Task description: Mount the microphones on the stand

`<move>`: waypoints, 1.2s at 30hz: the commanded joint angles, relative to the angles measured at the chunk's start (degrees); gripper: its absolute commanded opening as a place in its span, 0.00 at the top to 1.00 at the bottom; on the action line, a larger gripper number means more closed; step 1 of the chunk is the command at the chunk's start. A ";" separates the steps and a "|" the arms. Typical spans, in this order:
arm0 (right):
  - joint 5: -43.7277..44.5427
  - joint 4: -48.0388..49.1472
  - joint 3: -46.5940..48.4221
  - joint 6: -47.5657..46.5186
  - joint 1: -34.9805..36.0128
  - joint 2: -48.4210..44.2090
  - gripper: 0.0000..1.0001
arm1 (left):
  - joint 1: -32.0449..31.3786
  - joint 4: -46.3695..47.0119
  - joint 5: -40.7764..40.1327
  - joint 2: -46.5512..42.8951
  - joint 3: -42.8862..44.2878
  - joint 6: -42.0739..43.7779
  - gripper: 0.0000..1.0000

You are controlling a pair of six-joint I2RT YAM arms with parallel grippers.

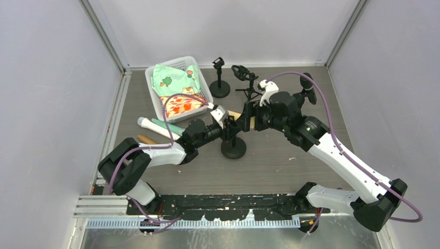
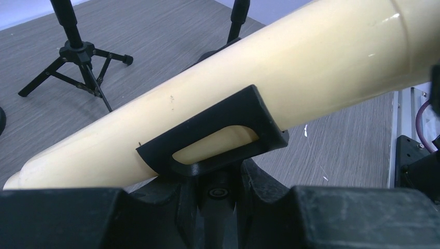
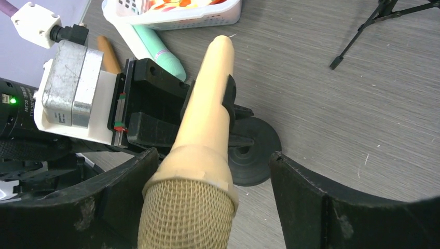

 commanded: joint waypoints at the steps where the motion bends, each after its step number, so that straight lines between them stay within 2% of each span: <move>1: -1.92 0.17 3.56 0.36 -0.33 1.54 0.18 | 0.19 7.32 1.43 -3.69 1.04 0.46 1.00; 6: 0.19 -2.61 5.61 -0.83 -0.27 3.39 0.25 | 0.12 6.49 1.51 -3.61 1.28 0.95 1.00; 15: 4.45 -3.77 6.02 -2.25 -0.26 5.33 0.55 | 0.10 5.93 1.98 -3.28 1.59 1.31 1.00; 18: 4.99 -3.94 5.62 -2.64 -0.33 6.35 0.59 | -0.35 5.93 2.96 -3.22 1.96 1.30 1.00; 28: 4.93 -1.82 1.98 -4.07 -0.32 10.29 0.99 | -1.05 8.51 5.70 -2.50 2.21 0.31 1.00; 36: 1.70 -0.32 -1.14 -4.81 -0.33 13.52 0.99 | -1.11 9.89 5.59 -2.10 1.98 -0.62 1.00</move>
